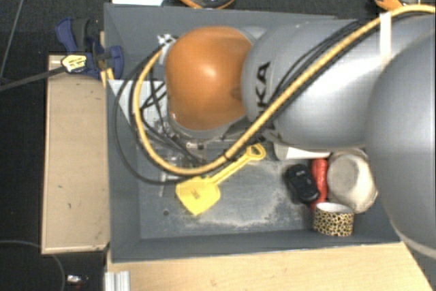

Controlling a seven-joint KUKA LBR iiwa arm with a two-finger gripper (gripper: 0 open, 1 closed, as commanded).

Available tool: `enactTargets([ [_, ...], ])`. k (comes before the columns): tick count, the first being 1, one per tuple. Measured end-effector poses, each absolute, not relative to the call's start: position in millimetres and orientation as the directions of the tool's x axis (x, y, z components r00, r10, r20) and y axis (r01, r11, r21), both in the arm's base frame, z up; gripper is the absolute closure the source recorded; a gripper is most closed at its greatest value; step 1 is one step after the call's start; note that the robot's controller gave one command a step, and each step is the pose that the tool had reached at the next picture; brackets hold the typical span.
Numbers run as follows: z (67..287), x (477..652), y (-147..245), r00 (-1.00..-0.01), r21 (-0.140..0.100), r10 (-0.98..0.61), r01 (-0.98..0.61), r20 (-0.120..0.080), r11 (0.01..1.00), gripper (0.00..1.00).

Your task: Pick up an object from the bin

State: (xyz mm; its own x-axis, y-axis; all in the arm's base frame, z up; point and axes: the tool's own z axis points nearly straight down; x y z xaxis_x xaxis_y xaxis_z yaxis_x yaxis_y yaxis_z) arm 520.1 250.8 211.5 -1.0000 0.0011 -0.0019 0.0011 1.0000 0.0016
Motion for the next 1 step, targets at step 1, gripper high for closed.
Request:
enactTargets([
  [1, 211.7, 520.5, 250.3, -1.0, 0.001, 0.004, 0.004, -0.002, 1.0, 0.0],
])
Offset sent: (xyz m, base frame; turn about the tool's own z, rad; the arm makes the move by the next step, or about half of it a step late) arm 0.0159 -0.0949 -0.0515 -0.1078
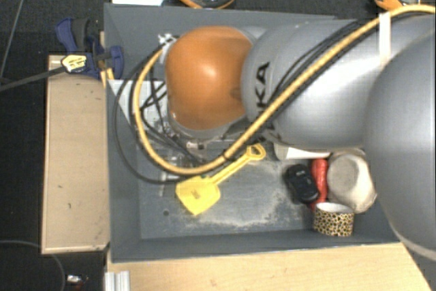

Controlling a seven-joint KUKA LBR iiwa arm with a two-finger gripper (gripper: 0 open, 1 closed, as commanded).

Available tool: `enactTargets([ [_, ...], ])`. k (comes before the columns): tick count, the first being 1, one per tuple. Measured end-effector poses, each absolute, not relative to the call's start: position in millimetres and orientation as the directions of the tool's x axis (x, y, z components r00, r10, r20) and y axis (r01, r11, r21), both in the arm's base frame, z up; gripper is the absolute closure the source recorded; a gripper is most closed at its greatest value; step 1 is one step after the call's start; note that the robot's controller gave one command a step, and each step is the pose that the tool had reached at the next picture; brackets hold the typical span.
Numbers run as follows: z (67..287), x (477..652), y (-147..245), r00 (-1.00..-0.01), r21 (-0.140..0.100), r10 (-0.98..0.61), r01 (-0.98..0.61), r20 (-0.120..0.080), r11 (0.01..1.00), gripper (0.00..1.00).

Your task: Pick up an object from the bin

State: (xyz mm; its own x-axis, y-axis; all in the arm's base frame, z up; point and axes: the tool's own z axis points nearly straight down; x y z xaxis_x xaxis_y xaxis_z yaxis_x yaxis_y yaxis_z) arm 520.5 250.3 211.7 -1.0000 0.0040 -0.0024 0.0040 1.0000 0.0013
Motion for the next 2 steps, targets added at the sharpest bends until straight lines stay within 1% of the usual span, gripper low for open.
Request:
enactTargets([
  [1, 159.5, 536.9, 152.8, -0.995, -0.001, -0.101, -0.101, -0.003, 0.995, 0.0],
  [2, 134.2, 554.2, 180.2, -0.851, 0.003, -0.525, -0.525, -0.015, 0.851, 0.0],
])
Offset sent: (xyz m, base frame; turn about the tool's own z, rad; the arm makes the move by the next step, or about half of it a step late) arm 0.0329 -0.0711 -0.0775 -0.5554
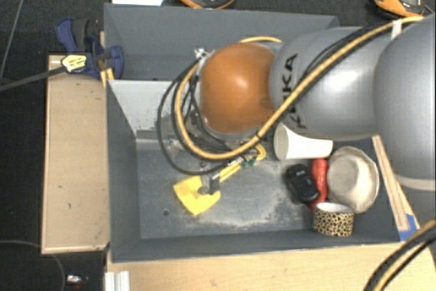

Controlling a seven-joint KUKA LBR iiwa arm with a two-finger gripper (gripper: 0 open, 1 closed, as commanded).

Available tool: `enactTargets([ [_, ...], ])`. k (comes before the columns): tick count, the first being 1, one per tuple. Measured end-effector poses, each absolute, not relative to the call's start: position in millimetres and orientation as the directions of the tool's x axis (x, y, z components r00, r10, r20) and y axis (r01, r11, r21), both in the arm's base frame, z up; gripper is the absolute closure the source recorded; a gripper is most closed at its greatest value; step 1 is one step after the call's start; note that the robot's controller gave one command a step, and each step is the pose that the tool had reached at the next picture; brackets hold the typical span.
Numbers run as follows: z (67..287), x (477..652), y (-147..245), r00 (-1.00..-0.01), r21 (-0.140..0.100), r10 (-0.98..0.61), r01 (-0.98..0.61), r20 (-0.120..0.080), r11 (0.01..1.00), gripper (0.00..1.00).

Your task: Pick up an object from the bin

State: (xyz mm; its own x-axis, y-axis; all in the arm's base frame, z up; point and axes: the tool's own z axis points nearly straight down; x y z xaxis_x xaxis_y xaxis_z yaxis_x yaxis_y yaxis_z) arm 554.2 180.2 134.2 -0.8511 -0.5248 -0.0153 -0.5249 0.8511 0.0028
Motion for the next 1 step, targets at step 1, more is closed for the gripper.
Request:
enactTargets([
  [1, 120.9, 569.3, 86.7, -0.948, -0.002, -0.318, -0.318, -0.008, 0.948, 0.0],
])
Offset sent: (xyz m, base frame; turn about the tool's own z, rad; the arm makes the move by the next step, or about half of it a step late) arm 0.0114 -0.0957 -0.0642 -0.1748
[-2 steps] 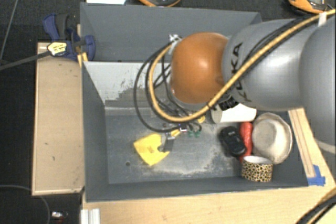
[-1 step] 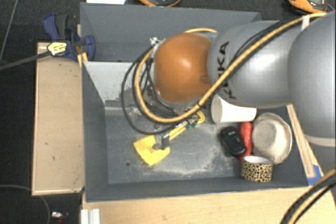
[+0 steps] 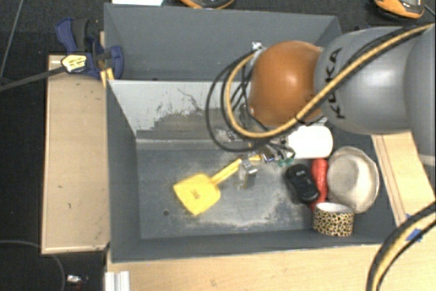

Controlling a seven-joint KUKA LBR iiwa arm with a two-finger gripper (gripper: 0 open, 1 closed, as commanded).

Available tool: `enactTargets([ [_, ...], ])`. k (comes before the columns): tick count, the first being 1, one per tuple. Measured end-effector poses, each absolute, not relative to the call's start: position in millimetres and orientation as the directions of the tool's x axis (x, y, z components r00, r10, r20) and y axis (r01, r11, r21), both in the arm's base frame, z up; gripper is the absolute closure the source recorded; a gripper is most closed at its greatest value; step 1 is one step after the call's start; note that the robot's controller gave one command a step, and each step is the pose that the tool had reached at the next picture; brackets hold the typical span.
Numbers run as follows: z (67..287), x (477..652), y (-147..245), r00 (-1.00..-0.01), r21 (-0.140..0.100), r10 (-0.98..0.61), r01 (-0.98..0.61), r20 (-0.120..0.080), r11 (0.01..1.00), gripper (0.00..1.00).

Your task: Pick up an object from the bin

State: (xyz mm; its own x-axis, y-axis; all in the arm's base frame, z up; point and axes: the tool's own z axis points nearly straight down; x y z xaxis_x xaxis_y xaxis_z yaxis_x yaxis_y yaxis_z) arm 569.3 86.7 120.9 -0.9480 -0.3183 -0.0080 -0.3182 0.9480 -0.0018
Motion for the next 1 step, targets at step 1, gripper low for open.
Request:
enactTargets([
  [1, 70.0, 565.8, 84.5, -0.748, 0.003, -0.664, -0.664, -0.016, 0.748, 0.0],
])
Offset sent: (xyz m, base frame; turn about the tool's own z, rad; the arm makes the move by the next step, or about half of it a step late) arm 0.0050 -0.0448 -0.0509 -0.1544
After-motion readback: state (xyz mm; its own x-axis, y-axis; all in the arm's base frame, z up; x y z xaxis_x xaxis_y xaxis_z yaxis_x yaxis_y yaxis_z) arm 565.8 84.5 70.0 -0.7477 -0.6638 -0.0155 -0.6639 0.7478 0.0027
